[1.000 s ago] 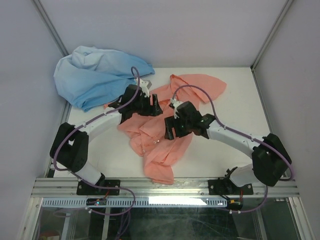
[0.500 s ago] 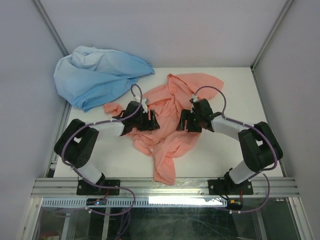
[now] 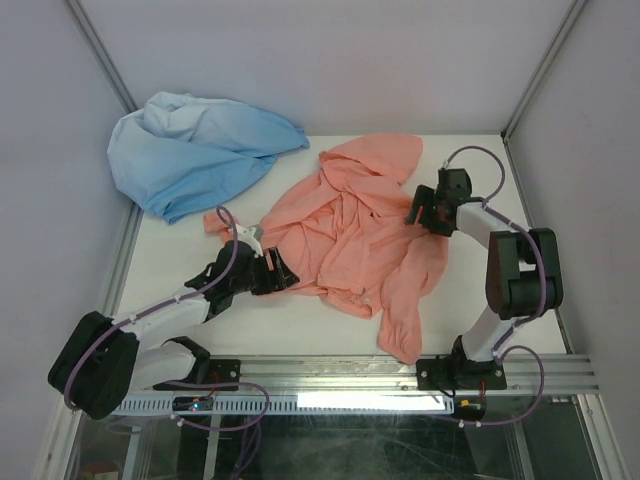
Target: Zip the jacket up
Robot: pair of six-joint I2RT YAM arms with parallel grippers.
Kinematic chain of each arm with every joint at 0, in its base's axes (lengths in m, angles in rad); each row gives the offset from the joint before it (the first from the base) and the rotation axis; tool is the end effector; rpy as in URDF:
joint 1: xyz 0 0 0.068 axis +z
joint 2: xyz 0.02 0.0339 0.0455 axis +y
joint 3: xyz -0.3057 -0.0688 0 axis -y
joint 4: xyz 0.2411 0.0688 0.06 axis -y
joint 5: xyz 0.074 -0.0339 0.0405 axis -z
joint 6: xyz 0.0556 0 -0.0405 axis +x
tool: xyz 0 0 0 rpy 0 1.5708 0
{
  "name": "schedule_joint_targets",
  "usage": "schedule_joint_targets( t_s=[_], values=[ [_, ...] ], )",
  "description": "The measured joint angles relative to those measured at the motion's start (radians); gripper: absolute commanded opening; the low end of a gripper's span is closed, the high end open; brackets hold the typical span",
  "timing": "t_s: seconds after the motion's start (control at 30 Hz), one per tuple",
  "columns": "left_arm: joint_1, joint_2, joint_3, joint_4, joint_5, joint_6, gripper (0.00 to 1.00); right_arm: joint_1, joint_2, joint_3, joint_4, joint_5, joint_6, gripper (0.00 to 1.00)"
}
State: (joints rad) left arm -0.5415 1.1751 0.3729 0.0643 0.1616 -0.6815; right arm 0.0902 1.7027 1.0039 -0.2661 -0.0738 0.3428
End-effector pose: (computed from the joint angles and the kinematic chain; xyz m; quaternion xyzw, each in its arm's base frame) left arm 0.1738 -0.1150 0.1773 -0.0312 0.9116 -0.2919 0.2878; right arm 0.3553 0.0363 0.2010 0.1092 0.9476 0.0984 0.2836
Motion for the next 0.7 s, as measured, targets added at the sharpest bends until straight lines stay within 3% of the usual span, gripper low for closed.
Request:
schedule_joint_targets(
  t_s=[0.17,0.33,0.5,0.7],
  values=[
    [0.0,-0.13,0.005,-0.051,0.001,-0.017,0.67,0.068,-0.093,0.011,-0.077,-0.013,-0.055,0.76],
    [-0.025,-0.133,0.113,-0.111,0.001,-0.01,0.67,0.2,-0.331,-0.058,-0.103,-0.046,-0.058,0.73],
    [-0.13,-0.021,0.257,-0.116,-0.006,0.021,0.67,0.298,-0.505,-0.203,-0.097,-0.107,-0.009,0.68],
    [-0.172,0.157,0.335,-0.115,-0.009,0.06,0.68,0.391,-0.527,-0.372,-0.033,-0.195,0.092,0.66]
  ],
)
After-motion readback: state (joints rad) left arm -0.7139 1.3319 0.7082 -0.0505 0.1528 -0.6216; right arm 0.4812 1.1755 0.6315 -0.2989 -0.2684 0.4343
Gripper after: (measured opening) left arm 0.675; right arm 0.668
